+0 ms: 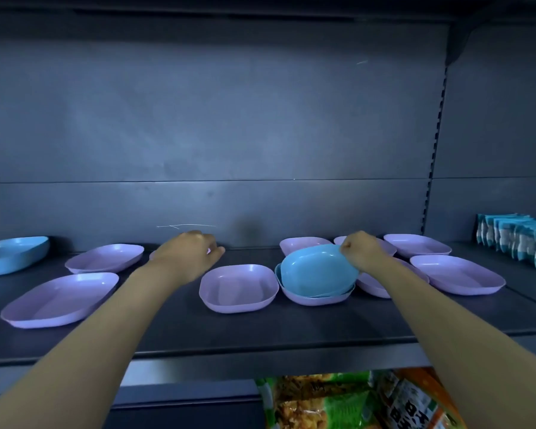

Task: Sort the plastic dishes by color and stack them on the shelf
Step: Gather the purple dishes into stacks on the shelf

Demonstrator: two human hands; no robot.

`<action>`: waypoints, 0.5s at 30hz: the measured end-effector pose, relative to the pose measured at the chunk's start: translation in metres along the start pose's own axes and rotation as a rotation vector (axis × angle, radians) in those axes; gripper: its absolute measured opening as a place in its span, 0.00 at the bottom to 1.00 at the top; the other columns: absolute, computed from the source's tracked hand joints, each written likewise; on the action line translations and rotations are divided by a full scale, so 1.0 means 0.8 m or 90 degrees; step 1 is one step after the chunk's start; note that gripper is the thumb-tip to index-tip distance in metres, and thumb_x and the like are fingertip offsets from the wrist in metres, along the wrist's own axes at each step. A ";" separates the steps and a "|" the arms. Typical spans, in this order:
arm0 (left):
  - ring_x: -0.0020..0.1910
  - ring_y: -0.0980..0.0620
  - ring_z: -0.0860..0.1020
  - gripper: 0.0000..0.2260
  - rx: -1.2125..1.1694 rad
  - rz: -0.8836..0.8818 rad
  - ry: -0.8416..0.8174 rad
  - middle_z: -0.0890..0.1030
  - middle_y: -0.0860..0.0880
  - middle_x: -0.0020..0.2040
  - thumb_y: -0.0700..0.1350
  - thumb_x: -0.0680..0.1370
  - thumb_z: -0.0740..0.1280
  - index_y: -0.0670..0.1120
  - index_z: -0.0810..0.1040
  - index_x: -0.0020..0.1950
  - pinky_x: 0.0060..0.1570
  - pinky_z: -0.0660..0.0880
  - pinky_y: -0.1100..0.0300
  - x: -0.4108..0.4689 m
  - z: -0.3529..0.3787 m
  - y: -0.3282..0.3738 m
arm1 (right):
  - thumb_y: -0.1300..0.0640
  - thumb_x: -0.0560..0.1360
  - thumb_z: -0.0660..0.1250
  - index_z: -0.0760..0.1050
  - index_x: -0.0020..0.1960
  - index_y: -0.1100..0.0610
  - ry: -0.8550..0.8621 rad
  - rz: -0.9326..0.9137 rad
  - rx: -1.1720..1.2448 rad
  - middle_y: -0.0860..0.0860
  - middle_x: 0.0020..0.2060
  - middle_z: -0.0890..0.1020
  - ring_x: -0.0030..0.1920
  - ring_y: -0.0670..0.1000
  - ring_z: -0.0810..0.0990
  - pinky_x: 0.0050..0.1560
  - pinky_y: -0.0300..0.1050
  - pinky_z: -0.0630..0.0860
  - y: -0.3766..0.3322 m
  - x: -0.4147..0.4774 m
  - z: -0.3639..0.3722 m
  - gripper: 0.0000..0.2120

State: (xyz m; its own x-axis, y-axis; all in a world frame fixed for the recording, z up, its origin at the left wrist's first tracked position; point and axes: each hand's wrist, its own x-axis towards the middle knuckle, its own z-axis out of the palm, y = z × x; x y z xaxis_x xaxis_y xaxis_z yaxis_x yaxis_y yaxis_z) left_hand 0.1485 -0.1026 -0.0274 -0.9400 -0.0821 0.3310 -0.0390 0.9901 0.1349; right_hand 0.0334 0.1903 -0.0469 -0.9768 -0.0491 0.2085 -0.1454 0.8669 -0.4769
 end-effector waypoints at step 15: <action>0.43 0.44 0.74 0.11 -0.172 0.003 -0.087 0.82 0.40 0.48 0.51 0.76 0.64 0.44 0.78 0.42 0.48 0.73 0.54 0.088 0.068 0.094 | 0.66 0.75 0.58 0.68 0.33 0.58 0.023 0.083 0.095 0.55 0.34 0.72 0.37 0.54 0.68 0.35 0.41 0.67 0.043 0.025 -0.028 0.12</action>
State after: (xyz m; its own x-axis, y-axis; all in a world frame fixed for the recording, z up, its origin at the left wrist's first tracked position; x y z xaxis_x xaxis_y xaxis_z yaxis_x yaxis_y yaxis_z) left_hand 0.0613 -0.0281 -0.0445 -0.9776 -0.0436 0.2061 0.0397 0.9227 0.3836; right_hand 0.0122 0.2299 -0.0400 -0.9831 0.0786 0.1655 -0.0423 0.7818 -0.6221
